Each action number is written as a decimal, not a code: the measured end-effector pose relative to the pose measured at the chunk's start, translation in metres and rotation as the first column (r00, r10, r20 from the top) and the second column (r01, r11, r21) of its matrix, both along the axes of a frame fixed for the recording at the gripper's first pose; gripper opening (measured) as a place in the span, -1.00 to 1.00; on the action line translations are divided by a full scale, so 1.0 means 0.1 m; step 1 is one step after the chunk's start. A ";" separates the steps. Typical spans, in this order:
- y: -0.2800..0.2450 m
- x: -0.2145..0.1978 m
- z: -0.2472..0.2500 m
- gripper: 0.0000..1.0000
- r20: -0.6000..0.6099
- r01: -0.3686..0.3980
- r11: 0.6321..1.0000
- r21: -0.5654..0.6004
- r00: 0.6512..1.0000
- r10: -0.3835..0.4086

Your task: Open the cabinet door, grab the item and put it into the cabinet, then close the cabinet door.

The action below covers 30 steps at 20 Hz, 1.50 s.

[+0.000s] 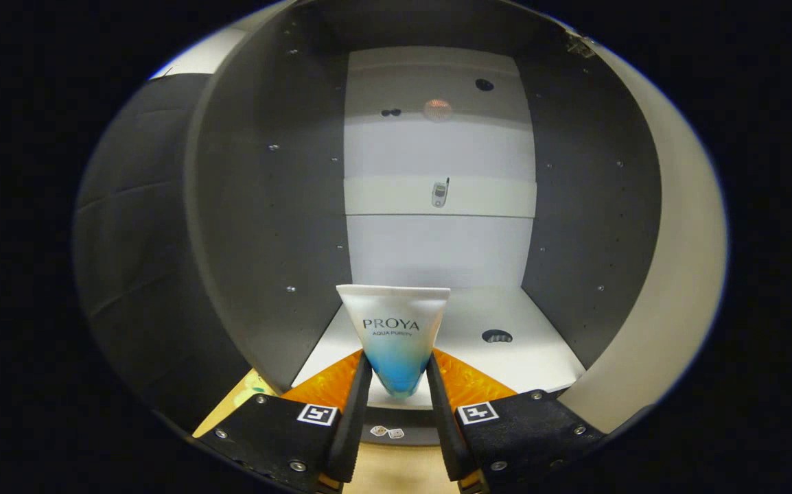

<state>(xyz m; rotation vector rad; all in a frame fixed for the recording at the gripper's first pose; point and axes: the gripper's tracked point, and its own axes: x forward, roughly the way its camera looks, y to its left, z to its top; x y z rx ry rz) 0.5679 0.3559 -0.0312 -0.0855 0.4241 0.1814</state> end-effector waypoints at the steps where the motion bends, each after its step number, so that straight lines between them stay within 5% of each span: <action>1: -0.03 0.07 -0.07 -0.02 -0.029 0.022 1.000 0.018 0.999 -0.021; 15: -0.20 0.50 -0.37 0.04 -0.122 0.085 0.996 0.041 0.989 -0.079; 17: -0.20 0.50 -0.35 0.13 -0.110 0.081 0.996 0.041 0.991 -0.076; 20: -0.22 0.46 -0.23 0.66 -0.062 0.079 0.996 0.043 0.995 -0.076; 22: -0.25 0.39 -0.10 0.85 -0.015 0.078 0.996 0.041 0.997 -0.077; 30: -0.30 -0.28 0.38 0.88 0.130 0.025 0.999 0.034 0.991 -0.029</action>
